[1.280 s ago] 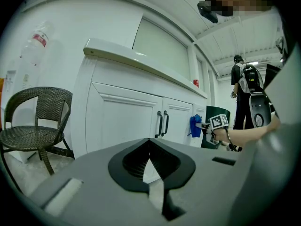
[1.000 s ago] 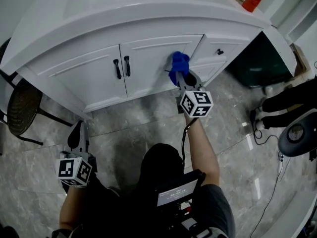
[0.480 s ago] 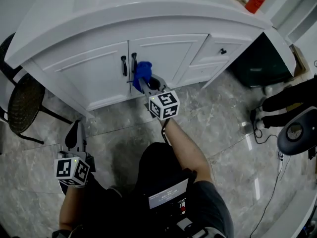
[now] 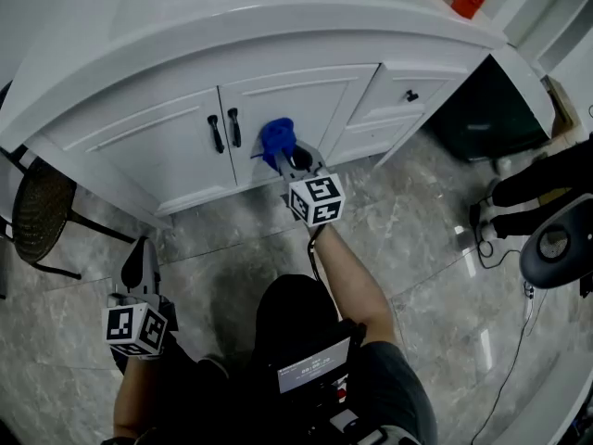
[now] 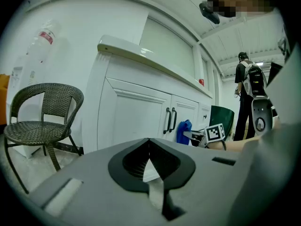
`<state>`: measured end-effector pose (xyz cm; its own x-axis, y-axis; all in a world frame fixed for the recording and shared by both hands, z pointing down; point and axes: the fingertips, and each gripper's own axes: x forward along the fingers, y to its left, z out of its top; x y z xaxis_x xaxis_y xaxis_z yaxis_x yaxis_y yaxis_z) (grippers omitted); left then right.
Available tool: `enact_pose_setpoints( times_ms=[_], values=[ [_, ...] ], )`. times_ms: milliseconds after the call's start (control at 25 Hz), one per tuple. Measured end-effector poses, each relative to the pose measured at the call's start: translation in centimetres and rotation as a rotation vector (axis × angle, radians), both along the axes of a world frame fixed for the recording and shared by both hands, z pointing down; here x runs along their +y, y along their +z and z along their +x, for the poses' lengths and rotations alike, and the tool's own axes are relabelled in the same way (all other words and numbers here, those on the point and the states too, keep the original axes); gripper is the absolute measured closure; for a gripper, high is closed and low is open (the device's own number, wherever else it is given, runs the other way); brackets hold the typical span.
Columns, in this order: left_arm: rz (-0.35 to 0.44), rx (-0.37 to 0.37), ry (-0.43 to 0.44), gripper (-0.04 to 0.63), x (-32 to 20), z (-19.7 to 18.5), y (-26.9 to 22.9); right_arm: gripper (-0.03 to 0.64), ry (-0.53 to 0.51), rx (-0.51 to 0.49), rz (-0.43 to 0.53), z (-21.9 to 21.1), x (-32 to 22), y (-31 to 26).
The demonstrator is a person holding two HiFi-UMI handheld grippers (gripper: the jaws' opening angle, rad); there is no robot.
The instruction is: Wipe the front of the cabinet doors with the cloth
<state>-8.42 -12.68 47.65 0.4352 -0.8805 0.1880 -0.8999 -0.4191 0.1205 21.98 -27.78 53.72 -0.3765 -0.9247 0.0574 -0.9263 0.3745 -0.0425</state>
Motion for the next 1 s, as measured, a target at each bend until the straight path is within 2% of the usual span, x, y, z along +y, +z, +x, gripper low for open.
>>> enact_pose_setpoints(
  times_ms=[400, 680, 840, 1000],
  values=[
    [-0.017, 0.004, 0.029, 0.592, 0.0, 2.8, 0.3, 0.568, 0.222, 0.047, 0.003, 14.0, 0.4, -0.2],
    [-0.018, -0.005, 0.051, 0.592, -0.1, 3.4, 0.0, 0.568, 0.351, 0.022, -0.039, 19.3, 1.2, 1.6],
    [-0.022, -0.004, 0.049, 0.592, -0.1, 2.9, 0.4, 0.568, 0.326, 0.005, -0.034, 18.1, 2.2, 1.4],
    [-0.021, 0.013, 0.029, 0.592, -0.1, 1.7, 0.2, 0.568, 0.18, 0.024, -0.013, 11.4, 3.4, 0.3]
  ],
)
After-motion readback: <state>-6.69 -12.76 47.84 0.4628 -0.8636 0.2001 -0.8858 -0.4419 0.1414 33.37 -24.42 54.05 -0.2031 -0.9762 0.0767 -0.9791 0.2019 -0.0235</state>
